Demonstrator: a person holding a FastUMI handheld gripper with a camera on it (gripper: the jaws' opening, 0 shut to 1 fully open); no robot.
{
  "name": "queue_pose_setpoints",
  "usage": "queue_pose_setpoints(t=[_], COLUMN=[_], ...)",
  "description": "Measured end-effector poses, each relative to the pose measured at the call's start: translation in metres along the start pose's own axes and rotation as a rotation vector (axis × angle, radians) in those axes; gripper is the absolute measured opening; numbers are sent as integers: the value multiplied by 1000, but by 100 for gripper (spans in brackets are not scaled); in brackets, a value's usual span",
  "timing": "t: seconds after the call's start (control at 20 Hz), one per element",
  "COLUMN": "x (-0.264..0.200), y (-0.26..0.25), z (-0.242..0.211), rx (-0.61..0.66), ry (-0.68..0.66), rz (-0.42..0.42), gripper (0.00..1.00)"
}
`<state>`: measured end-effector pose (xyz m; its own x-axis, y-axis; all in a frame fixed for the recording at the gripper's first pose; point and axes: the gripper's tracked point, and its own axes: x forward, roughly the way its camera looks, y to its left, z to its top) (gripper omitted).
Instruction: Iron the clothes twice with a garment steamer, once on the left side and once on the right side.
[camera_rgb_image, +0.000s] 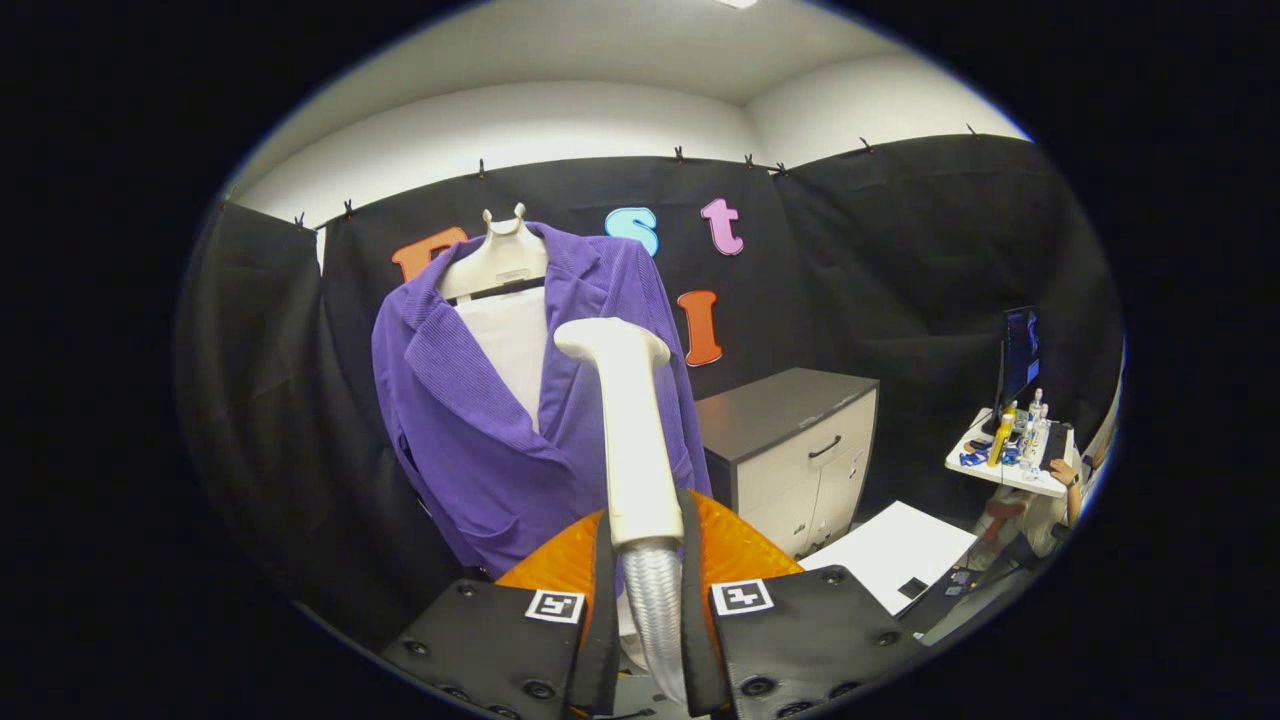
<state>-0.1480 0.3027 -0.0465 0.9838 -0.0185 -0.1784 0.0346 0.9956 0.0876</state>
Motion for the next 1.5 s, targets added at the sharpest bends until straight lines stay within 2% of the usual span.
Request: queue_pose_setpoints(t=[0.25, 0.7, 1.5], x=[-4, 6, 29], y=[44, 105, 99], z=[20, 9, -68], rx=[-22, -70, -121], ry=[-46, -37, 121], rz=[57, 155, 130], gripper=[33, 33, 33])
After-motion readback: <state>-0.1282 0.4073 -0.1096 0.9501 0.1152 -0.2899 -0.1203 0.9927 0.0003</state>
